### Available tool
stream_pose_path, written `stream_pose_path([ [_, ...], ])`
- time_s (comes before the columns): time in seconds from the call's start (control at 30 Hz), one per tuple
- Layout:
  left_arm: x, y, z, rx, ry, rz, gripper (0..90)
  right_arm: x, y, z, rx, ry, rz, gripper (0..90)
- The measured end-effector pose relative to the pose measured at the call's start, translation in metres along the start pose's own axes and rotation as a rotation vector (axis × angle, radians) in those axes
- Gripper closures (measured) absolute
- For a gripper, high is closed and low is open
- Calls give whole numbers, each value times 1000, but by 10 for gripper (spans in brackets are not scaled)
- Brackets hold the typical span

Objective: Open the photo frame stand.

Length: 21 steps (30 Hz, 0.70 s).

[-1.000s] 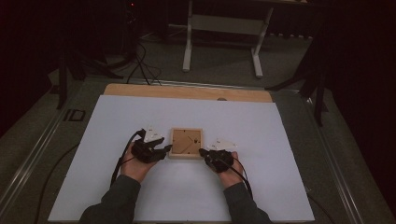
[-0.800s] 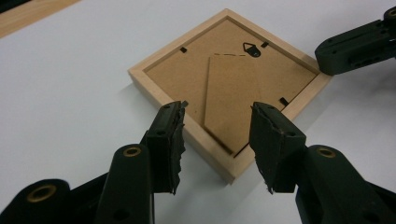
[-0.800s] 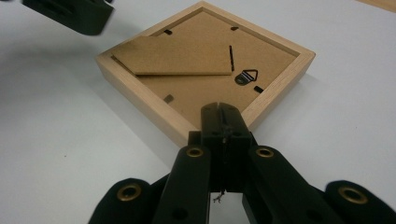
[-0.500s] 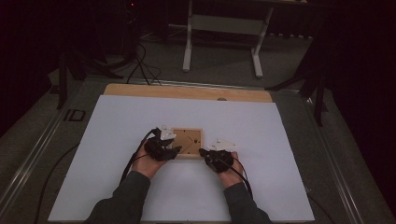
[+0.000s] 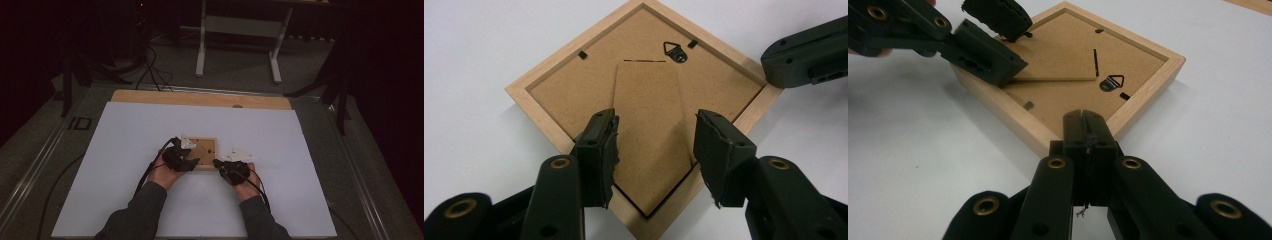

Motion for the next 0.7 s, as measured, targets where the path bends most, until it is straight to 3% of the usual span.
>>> stream_pose_path([
  [0.37,-1,-5,-1,-37,-3,-12,496,0,0,0,1,3,-1,898],
  [0.57,-6,-6,-1,-45,48,16,489,0,0,0,1,2,-1,898],
  [0.7,-5,-7,-4,-62,44,16,510,0,0,0,1,4,0,897],
])
Point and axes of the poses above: each handheld gripper's, and its own axes: y roughly backward along the jaws, z roughly out of its underside, x roughly to its right, the point moved 2 cm from there along -y, roughly forward along the jaws, and after that the axes turned 6 degrees about x, right-handed, at the moved point
